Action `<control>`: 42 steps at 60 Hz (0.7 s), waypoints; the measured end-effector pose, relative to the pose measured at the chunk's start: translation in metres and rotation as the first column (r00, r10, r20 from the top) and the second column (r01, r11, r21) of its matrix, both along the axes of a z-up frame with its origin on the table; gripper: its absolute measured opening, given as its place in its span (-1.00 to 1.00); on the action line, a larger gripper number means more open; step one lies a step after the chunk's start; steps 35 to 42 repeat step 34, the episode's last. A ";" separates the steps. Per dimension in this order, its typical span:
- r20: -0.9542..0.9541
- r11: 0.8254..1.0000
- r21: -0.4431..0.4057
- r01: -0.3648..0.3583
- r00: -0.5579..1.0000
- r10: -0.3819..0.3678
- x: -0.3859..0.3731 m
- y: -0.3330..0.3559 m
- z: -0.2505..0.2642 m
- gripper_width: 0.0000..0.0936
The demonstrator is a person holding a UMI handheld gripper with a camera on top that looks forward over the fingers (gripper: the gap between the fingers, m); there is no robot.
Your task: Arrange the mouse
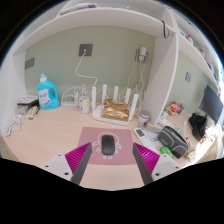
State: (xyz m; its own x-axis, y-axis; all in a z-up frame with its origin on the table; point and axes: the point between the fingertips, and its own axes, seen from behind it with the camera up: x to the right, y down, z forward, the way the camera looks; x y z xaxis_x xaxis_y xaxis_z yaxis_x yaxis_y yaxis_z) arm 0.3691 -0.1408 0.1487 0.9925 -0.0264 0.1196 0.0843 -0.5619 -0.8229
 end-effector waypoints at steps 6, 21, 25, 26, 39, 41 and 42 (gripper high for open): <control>0.007 1.000 0.008 0.006 1.000 -0.007 -0.005 -0.030 0.011 0.82; 0.019 1.000 0.011 0.012 1.000 -0.012 -0.012 -0.079 0.016 0.81; 0.029 1.000 0.015 0.007 1.000 -0.008 -0.013 -0.085 0.017 0.82; 0.032 1.000 0.016 0.005 0.999 -0.005 -0.013 -0.085 0.017 0.82; 0.028 1.000 0.023 -0.001 1.000 0.000 -0.014 -0.091 0.021 0.81; 0.028 1.000 0.023 -0.001 1.000 0.000 -0.014 -0.091 0.021 0.81; 0.028 1.000 0.023 -0.001 1.000 0.000 -0.014 -0.091 0.021 0.81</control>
